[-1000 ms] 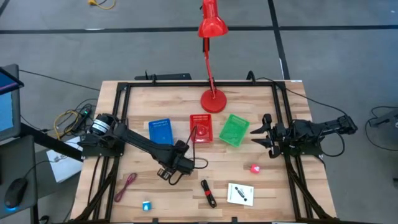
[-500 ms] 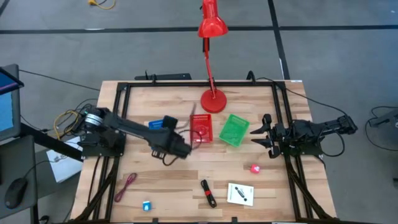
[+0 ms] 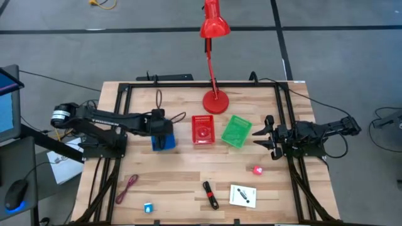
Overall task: Pick and place items into bin
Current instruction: Put the white charger adapter into the blue bin
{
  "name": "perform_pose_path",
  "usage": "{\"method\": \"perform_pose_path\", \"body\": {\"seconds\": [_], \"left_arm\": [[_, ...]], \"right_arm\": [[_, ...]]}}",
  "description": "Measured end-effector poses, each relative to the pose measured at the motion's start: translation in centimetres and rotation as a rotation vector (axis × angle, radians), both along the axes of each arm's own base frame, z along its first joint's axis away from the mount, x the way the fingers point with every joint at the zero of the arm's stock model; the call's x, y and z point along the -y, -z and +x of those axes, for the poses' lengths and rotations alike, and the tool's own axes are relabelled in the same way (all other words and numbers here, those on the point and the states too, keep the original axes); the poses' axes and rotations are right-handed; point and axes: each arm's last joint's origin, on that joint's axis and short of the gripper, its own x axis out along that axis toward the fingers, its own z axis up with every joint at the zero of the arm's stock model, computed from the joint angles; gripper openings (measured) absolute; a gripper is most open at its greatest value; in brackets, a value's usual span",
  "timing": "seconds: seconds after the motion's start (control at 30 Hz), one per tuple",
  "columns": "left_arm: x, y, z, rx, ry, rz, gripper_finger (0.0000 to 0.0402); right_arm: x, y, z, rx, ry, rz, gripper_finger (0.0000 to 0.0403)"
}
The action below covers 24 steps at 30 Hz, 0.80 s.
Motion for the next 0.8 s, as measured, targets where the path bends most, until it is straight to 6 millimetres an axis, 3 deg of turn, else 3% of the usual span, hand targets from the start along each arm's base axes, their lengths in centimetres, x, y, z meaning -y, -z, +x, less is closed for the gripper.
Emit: {"method": "perform_pose_path", "body": {"seconds": [0.23, 0.8], "left_arm": [[-1.6, 2.0, -1.5, -0.067, -0.079, -0.050, 0.0192], [-1.9, 2.1, -1.4, -0.045, -0.090, -0.129, 0.0216]], "right_arm": [[0.0, 0.0, 0.0, 0.001, 0.001, -0.009, 0.0142], [0.0, 0.0, 0.0, 0.001, 0.001, -0.015, 0.0145]]}}
